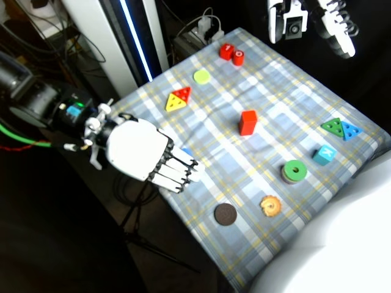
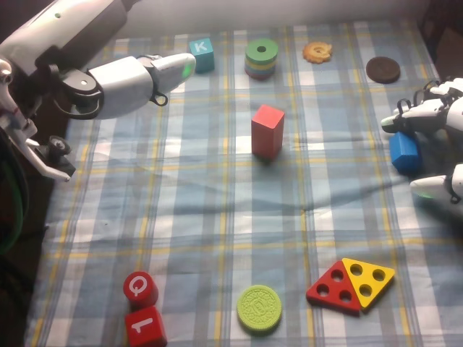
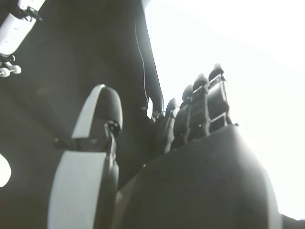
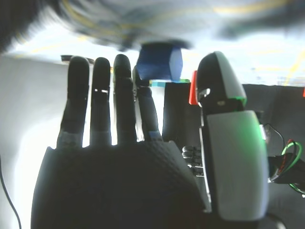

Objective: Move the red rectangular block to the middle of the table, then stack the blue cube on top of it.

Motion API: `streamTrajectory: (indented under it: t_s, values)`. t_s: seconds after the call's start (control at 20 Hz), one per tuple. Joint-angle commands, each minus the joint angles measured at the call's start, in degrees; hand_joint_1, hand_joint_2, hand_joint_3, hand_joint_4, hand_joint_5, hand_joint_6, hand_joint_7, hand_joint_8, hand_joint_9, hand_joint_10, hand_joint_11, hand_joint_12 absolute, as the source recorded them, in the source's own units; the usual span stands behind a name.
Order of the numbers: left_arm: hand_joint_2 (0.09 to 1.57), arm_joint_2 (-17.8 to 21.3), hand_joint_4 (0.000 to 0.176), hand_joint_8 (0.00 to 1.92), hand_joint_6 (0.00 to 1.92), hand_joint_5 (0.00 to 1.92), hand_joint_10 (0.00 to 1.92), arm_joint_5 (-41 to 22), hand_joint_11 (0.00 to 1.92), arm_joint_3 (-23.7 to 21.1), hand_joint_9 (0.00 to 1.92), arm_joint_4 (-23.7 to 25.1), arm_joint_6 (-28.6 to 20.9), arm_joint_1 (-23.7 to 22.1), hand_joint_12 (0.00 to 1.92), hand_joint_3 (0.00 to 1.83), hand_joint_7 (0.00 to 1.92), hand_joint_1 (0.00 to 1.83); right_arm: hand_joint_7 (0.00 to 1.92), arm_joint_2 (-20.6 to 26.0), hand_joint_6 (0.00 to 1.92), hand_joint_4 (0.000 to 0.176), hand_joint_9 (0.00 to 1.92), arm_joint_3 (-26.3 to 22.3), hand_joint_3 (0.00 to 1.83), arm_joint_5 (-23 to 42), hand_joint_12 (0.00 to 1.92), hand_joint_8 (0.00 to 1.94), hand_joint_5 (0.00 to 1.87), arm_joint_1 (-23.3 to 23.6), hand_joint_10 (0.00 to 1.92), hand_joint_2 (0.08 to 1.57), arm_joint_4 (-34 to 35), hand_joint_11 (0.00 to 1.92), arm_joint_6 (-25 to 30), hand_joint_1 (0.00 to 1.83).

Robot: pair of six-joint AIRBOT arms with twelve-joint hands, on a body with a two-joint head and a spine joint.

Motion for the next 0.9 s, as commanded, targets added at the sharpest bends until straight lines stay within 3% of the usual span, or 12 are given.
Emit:
streamTrajectory:
  t_s: [0.0, 0.1, 0.15, 0.2, 0.25, 0.4, 0.45, 0.55, 0.6, 0.7, 0.75, 0.85]
  values:
    - [1.36, 0.3, 0.083, 0.0, 0.0, 0.0, 0.0, -7.8, 0.0, -0.2, 0.0, 0.6, -0.4, -0.3, 0.0, 0.01, 0.0, 0.84, 0.27, -0.3, 0.11, 0.0, 0.01, 0.6, 0.0, 6.1, 1.66, 0.68, 0.34, 0.4, 1.2, 1.17, 0.7, 0.0, 0.1, 0.65]
    - [1.37, 0.4, 0.083, 0.0, 0.0, 0.0, 0.0, -8.1, 0.0, -0.3, 0.0, 0.4, -0.4, 0.0, 0.0, 0.01, 0.0, 0.84, 0.32, -1.0, 0.19, 0.0, 0.05, 1.0, 0.0, 6.1, 1.62, 0.8, 0.36, 0.4, 1.16, 1.19, 0.9, 0.0, 0.1, 0.67]
    - [1.37, 0.4, 0.074, 0.0, 0.0, 0.0, 0.0, -8.2, 0.0, -0.4, 0.0, 0.4, -0.4, 0.1, 0.0, 0.01, 0.0, 0.85, 0.41, -1.4, 0.3, 0.0, 0.13, 1.3, 0.0, 6.1, 1.74, 0.92, 0.42, 0.4, 1.27, 1.2, 1.1, 0.0, 0.1, 0.74]
    - [1.37, 0.4, 0.069, 0.0, 0.0, 0.0, 0.0, -8.3, 0.0, -0.4, 0.0, 0.3, -0.4, 0.1, 0.0, 0.0, 0.0, 0.89, 0.71, -1.7, 1.24, 0.0, 0.26, 1.6, 0.0, 6.0, 1.89, 1.38, 0.47, 0.4, 1.46, 1.28, 1.1, 0.03, 0.1, 1.07]
    - [1.37, 0.4, 0.071, 0.0, 0.0, 0.0, 0.0, -8.4, 0.0, -0.4, 0.0, 0.3, -0.4, 0.1, 0.0, 0.0, 0.0, 0.9, 0.77, -2.0, 1.36, 0.0, 0.36, 1.8, 0.0, 5.9, 1.91, 1.48, 0.57, 0.4, 1.56, 1.28, 1.2, 0.13, 0.1, 1.14]
    - [1.37, 0.5, 0.079, 0.0, 0.0, 0.0, 0.0, -8.5, 0.0, -0.5, 0.0, 0.3, -0.4, 0.4, 0.0, 0.01, 0.0, 0.91, 0.76, -2.1, 1.27, 0.0, 0.47, 1.8, 0.0, 5.9, 1.92, 1.56, 0.68, 1.0, 1.73, 1.27, 1.0, 0.29, 0.2, 1.17]
    - [1.38, 0.6, 0.066, 0.0, 0.0, 0.0, 0.0, -8.7, 0.0, -0.6, 0.0, 0.1, -0.4, 0.6, 0.0, 0.01, 0.0, 0.89, 0.69, -2.1, 1.3, 0.0, 0.57, 1.6, 0.01, 6.0, 1.92, 1.73, 0.61, 1.6, 1.9, 1.31, 0.5, 0.51, 0.2, 1.16]
    - [1.38, 1.0, 0.063, 0.0, 0.0, 0.0, 0.0, -9.3, 0.0, -0.8, 0.0, -0.3, -0.4, 1.1, 0.0, 0.01, 0.0, 0.89, 0.64, -1.6, 1.34, 0.0, 0.48, 1.0, 0.01, 6.7, 1.92, 1.8, 0.61, 3.2, 1.92, 1.33, -2.3, 0.41, 1.8, 1.14]
    - [1.39, 1.1, 0.072, 0.0, 0.0, 0.01, 0.0, -9.6, 0.0, -1.0, 0.0, -0.3, -0.4, 1.3, 0.0, 0.01, 0.0, 0.86, 0.59, -1.3, 1.32, 0.0, 0.41, 0.7, 0.0, 7.5, 1.92, 1.81, 0.65, 4.0, 1.91, 1.33, -4.1, 0.36, 3.4, 1.13]
    - [1.39, 1.2, 0.061, 0.0, 0.0, 0.0, 0.0, -10.0, 0.0, -1.1, 0.0, -0.5, -0.4, 1.6, 0.0, 0.01, 0.0, 0.86, 0.58, -1.1, 1.21, 0.0, 0.42, 0.5, 0.0, 8.9, 1.92, 1.83, 0.71, 5.6, 1.92, 1.32, -7.0, 0.41, 6.0, 1.15]
    - [1.4, 1.3, 0.065, 0.0, 0.0, 0.0, 0.0, -10.3, 0.0, -1.2, 0.0, -0.8, -0.4, 1.9, 0.0, 0.01, 0.0, 0.84, 0.63, -1.1, 1.2, 0.0, 0.39, 0.5, 0.0, 9.1, 1.92, 1.77, 0.72, 6.6, 1.92, 1.3, -8.1, 0.34, 6.3, 1.16]
    - [1.41, 1.5, 0.079, 0.0, 0.0, 0.0, 0.0, -11.5, 0.0, -1.5, 0.0, -1.8, -0.4, 2.9, 0.0, 0.01, 0.0, 0.79, 0.59, -1.6, 1.23, 0.0, 0.23, 0.5, 0.0, 9.1, 1.92, 1.66, 0.8, 9.0, 1.72, 1.28, -10.5, 0.03, 6.3, 1.15]
